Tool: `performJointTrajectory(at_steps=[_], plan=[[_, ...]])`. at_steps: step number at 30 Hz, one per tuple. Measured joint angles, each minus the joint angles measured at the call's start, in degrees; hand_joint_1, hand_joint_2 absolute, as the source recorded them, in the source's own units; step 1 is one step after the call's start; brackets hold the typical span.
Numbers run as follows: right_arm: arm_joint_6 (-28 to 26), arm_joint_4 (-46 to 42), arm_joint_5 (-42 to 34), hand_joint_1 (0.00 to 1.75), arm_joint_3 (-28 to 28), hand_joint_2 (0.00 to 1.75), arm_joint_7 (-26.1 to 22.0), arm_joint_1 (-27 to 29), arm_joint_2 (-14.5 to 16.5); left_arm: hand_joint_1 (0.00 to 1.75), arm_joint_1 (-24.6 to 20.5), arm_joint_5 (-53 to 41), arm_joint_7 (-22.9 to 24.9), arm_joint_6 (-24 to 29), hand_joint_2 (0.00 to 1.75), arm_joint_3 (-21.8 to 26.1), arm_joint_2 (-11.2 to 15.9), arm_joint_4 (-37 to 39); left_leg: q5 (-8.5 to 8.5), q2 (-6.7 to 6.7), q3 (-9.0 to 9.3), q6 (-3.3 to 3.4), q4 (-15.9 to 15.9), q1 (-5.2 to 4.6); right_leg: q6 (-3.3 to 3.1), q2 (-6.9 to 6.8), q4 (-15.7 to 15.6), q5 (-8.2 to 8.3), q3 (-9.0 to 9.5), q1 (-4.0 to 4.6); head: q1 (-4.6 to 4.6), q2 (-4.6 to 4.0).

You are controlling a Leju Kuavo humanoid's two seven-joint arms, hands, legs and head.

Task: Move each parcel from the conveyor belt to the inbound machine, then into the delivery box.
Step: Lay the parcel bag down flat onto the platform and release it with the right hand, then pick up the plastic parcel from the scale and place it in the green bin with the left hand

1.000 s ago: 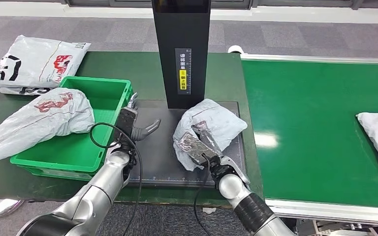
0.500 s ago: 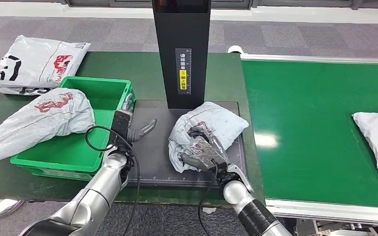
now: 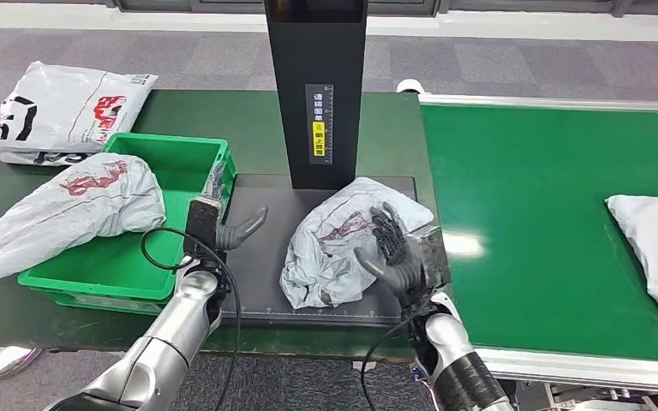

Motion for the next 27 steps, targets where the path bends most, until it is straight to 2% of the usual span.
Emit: performJointTrajectory(at_steps=[4,8,20,23,27], plan=[[8.98,0.46,-12.13,0.00,-4.46,1.75,1.28,0.35,0.53,0.00,0.02,0.36,-0.38,-0.38,1.75,-0.01,-0.21,-0.62,0.00,0.01,0.01,0.00,0.00,-0.01,0.00,0.01,0.00,0.01,0.00,-0.01,0.00,0.00],[11.40,1.42,-16.93,0.00,-7.95,1.75,2.66,0.29,0.89,0.00,-0.12,0.46,-0.47,-0.65,1.75,-0.23,-0.61,-0.66,0.00,0.01,0.01,0.00,0.00,-0.01,0.00,0.01,0.00,0.01,0.00,-0.01,0.00,0.00],[10.30,2.04,-15.36,0.00,-10.55,1.75,1.24,0.84,0.83,0.00,-0.43,-2.15,0.35,-1.99,1.75,-2.42,-0.65,-0.15,0.00,0.05,0.02,0.00,0.00,-0.01,0.00,0.08,0.00,0.01,-0.05,-0.01,0.00,0.00],[9.48,1.87,-12.98,0.00,-10.71,1.75,0.02,0.84,0.80,0.00,-0.53,-9.67,2.31,-3.81,1.75,-4.72,-0.26,0.17,0.00,0.05,0.01,0.00,0.00,-0.01,0.00,0.06,0.00,0.01,-0.04,-0.01,0.00,0.00],[8.24,0.54,-8.23,0.00,-11.06,1.75,-1.26,0.84,0.67,0.00,-1.03,-24.93,5.78,-6.73,1.75,-10.84,0.62,2.00,0.00,0.05,0.01,0.00,0.00,-0.03,0.01,0.06,0.00,0.01,-0.03,-0.04,0.00,0.00]])
